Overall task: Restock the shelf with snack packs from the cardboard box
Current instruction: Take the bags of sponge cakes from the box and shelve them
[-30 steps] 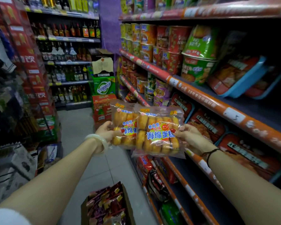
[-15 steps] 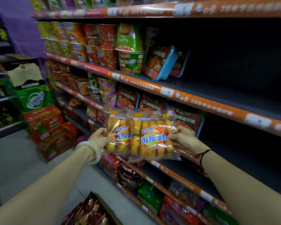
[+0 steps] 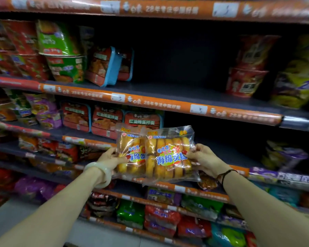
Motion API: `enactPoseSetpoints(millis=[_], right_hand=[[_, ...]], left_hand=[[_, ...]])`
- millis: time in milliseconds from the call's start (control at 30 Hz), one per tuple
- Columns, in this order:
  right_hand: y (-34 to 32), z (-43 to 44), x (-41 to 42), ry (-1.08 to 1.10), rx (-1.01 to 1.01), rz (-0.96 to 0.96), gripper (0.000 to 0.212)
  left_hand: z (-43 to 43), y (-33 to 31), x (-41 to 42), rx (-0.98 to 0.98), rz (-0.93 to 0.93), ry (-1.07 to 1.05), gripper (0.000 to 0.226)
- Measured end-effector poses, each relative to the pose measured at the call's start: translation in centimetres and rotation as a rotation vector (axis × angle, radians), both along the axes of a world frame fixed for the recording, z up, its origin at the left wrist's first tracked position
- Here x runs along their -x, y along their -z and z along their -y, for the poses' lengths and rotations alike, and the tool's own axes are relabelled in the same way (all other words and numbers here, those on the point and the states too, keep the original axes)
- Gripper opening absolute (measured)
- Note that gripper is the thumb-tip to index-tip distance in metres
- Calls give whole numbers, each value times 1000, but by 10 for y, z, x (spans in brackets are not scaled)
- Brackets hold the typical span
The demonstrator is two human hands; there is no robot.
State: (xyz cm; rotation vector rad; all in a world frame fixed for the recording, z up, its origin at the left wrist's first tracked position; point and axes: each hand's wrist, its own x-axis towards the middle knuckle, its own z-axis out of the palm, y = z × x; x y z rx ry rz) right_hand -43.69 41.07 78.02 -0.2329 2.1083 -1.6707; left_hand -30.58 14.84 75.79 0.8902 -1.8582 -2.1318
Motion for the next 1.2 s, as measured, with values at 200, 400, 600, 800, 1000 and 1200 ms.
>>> enactPoseSetpoints(millis=[200,400,600,800,1000,1200], right_hand=[[7,-64,13,104,-14,-4,25],[12,-129,33,167,-30,2,26],[11,-192,65,180,-34,27,29],[7,-242,103,236,-13,73,26],[4,-276,131,260,-30,90,21],[10,-289,146,285,-27,132,20]], left_hand=[[-48,4,40,10,38,119,21],[-110,11,79,9,34,195,25],[-167,14,118,-2,60,237,22],[-221,18,162,-5,51,240,23],[-259,24,194,-17,49,239,23],[-271,31,217,-29,79,256,23]])
